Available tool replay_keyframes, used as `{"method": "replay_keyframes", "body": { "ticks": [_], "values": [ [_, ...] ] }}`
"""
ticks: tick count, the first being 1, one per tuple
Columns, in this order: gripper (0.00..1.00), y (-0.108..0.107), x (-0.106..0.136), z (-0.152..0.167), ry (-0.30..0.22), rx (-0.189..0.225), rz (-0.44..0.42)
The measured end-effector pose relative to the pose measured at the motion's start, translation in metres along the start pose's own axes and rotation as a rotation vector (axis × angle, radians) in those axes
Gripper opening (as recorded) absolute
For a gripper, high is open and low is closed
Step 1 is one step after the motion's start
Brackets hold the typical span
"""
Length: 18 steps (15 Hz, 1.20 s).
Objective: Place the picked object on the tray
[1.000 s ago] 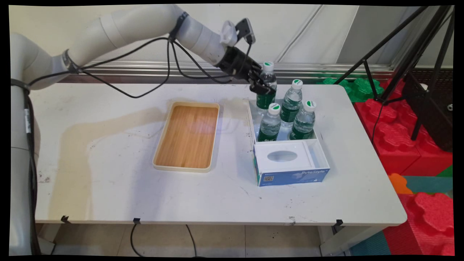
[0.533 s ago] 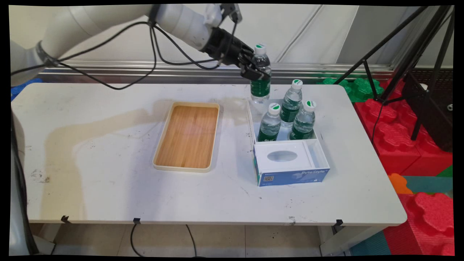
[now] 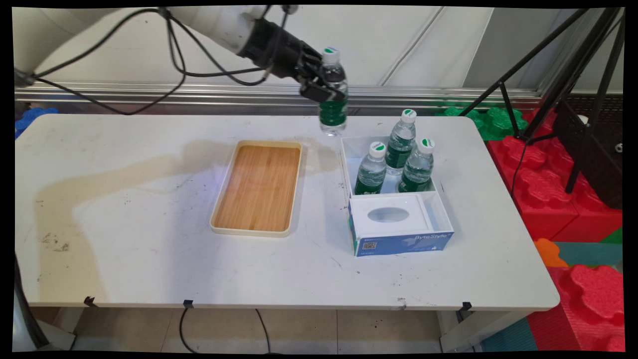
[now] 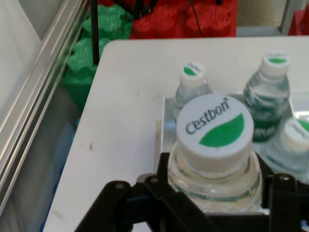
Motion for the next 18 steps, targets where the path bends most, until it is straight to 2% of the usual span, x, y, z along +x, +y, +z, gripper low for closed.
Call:
{"method": "replay_keyframes", "body": {
  "ticks": [4,10,18],
  "values": [
    [0.00,0.005,-0.012,-0.035,-0.047,0.006,0.011],
    [0.00,0.008,-0.038,-0.063,-0.104,0.017,0.005],
    [0.00,-0.007,-0.078,-0.057,-0.132,0.042,-0.013]
  ]
}}
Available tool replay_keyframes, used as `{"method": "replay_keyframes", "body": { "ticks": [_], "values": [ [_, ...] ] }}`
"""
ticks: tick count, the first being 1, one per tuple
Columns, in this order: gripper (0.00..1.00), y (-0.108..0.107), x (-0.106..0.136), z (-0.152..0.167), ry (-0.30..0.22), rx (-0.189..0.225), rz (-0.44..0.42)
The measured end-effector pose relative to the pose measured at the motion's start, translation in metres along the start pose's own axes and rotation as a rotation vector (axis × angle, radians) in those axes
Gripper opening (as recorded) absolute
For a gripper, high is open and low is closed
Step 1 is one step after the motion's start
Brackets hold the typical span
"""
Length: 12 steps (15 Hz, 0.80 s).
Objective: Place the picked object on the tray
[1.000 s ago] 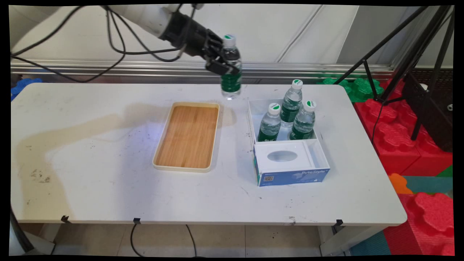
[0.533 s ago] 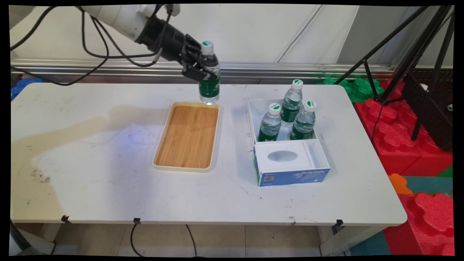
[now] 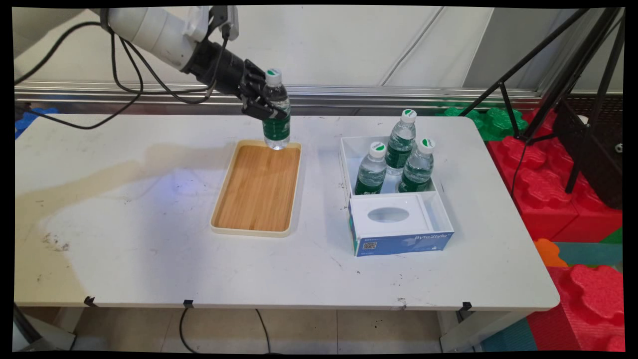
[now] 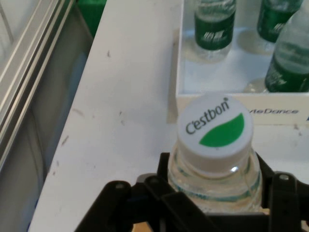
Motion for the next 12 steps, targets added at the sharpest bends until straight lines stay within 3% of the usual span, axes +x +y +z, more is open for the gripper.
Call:
{"method": "replay_keyframes", "body": {
  "ticks": [12],
  "values": [
    [0.00,-0.020,-0.050,0.050,-0.022,-0.002,-0.038]
  ]
}}
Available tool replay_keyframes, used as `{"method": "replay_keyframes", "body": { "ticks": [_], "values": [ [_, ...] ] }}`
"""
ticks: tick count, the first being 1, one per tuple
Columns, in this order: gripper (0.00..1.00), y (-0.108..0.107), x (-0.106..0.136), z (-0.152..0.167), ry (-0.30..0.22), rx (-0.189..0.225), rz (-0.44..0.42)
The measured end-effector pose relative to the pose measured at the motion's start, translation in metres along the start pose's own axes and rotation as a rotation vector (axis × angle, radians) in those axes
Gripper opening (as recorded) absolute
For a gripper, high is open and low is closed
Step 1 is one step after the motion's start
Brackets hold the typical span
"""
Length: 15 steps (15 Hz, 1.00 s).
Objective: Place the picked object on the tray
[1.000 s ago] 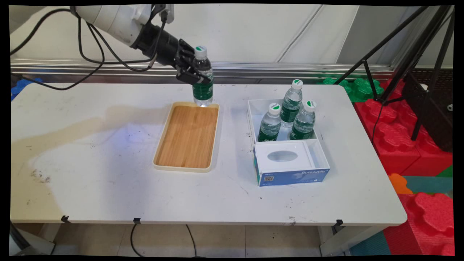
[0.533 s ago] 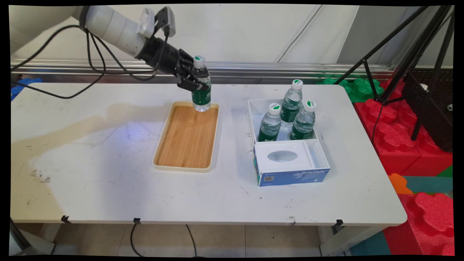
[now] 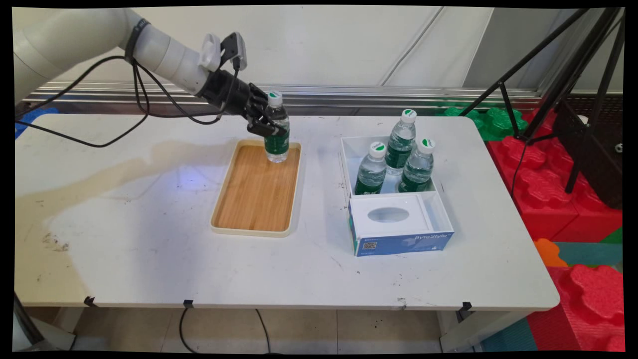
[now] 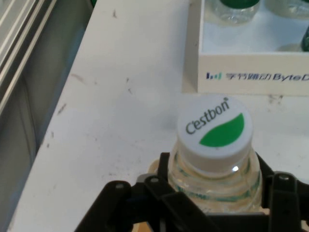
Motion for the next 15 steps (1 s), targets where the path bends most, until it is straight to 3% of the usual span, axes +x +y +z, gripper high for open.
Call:
{"method": "replay_keyframes", "body": {
  "ticks": [10,11,15],
  "values": [
    [0.00,-0.009,-0.022,0.023,0.001,0.000,-0.026],
    [1.00,-0.009,-0.023,0.025,0.003,-0.001,-0.028],
    [1.00,-0.011,-0.026,0.027,0.006,-0.003,-0.034]
  ]
}}
